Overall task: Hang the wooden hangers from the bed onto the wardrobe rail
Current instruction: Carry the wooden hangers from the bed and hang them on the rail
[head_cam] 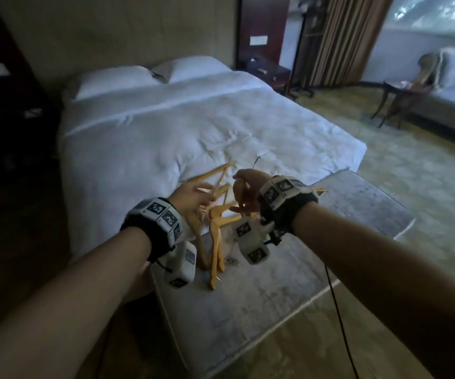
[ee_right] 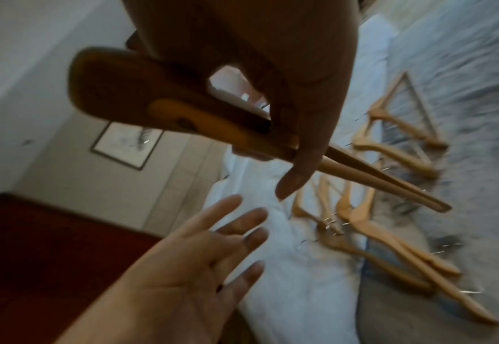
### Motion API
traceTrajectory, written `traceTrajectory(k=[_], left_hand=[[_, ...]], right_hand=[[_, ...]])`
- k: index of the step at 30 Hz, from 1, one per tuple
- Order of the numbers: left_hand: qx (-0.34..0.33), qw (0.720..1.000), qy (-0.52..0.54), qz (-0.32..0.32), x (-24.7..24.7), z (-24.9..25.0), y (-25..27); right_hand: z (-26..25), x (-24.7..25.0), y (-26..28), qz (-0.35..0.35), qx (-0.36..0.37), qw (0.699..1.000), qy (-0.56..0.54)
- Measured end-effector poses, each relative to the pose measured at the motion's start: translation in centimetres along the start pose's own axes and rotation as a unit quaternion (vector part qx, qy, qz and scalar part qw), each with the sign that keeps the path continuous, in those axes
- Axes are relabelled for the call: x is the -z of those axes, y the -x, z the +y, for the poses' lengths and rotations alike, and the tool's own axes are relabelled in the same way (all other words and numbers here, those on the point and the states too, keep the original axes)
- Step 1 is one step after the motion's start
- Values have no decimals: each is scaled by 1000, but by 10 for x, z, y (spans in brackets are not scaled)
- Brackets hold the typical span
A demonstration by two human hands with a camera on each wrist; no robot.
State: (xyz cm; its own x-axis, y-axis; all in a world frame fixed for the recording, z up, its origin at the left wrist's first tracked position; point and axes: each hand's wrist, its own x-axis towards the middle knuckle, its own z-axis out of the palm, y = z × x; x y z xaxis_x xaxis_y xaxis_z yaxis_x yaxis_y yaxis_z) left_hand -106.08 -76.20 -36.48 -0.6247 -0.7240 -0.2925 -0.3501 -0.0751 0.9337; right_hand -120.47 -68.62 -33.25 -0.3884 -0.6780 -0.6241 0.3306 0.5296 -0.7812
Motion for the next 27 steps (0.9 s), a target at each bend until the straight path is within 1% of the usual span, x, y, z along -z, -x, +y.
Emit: traceTrajectory(k=[1,2,3,5,7,9,10,12,14,15,16,17,19,21,23,24,25,26,27], left_hand=[[-1,1000,19,-3,8,4,19],[-18,1000,4,4,16,6,38],[-37,998,-38,43,24,7,59],[-68,994,-47,72,38,7,103],[-60,994,3,96,46,6,149],[-70,989,-25,131,56,4,200],[-79,984,-18,161,61,2,225],[-100,965,1,241,75,-8,278],[-102,950,18,294,90,-20,325],[-103,939,24,327,100,-27,355],[-108,925,18,364,111,-34,380],[-110,905,8,410,124,-41,410],[-116,859,-12,498,149,-57,471],[-143,819,-13,555,168,-69,531],[-170,782,18,600,188,-87,595],[-179,757,41,627,197,-96,630],[-184,725,65,660,206,-104,668],[-192,690,90,692,215,-115,706],[-190,661,109,718,221,-124,744]], right_hand=[[-4,-12,11,-33,4,999,-15],[-5,-25,22,-66,8,998,-18],[-6,-40,36,-104,9,994,-17],[-1,-70,65,-155,9,988,-3],[6,-100,97,-213,20,977,17],[16,-135,136,-243,44,968,47],[21,-154,157,-254,61,963,68],[35,-197,197,-271,86,952,115],[52,-239,230,-295,89,942,133],[63,-264,253,-317,93,931,158],[74,-285,272,-331,99,919,188],[88,-307,296,-343,113,906,222],[117,-344,342,-360,129,883,273],[144,-377,384,-406,125,856,293],[175,-414,423,-469,124,814,319],[192,-434,442,-488,138,794,335],[210,-453,463,-504,160,773,350],[229,-474,482,-515,180,758,359],[249,-494,500,-520,193,753,355]])
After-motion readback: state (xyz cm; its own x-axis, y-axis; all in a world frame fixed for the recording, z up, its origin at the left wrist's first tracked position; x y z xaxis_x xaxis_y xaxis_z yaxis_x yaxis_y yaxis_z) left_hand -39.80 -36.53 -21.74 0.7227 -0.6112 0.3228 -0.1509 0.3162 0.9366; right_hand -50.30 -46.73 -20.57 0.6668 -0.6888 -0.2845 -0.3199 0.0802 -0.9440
